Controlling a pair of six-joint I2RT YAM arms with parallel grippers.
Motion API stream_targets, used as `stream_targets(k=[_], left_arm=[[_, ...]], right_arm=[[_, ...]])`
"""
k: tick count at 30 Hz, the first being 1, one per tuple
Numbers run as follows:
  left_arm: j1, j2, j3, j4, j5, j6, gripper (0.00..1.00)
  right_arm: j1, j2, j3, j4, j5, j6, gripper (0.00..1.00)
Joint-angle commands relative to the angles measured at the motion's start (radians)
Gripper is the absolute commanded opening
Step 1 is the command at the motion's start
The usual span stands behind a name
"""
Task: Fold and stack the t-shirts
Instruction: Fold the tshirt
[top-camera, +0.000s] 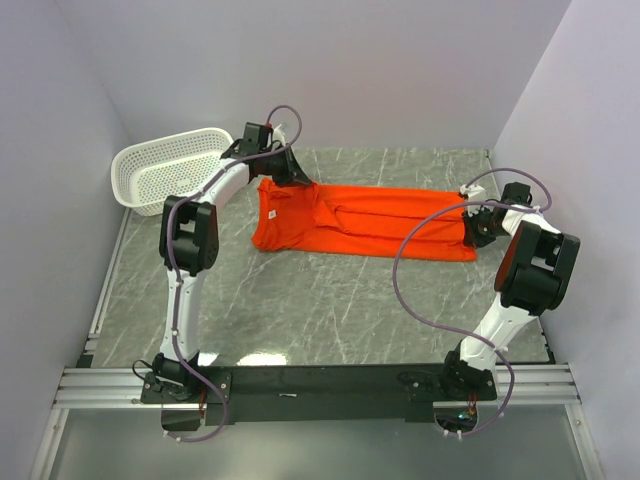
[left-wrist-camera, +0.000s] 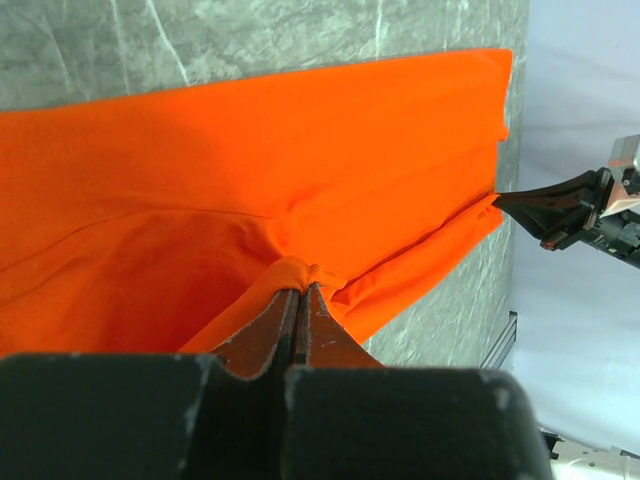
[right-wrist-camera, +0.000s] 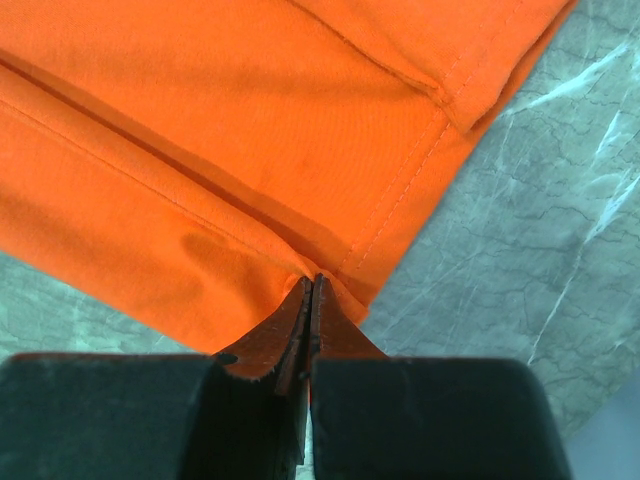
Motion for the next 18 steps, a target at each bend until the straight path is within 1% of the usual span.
stream_targets(k=[1, 18], left_arm=[[0.004, 0.013, 0.051, 0.037, 0.036, -0.001, 0.01], [0.004, 0.061, 0.081, 0.077, 0.065, -0.039, 0.01]], right_arm=[[0.005, 0.007, 0.041, 0.022, 0.003, 0.005, 0.00], [0.005, 0.012, 0.044, 0.021, 0.005, 0.006, 0.01]])
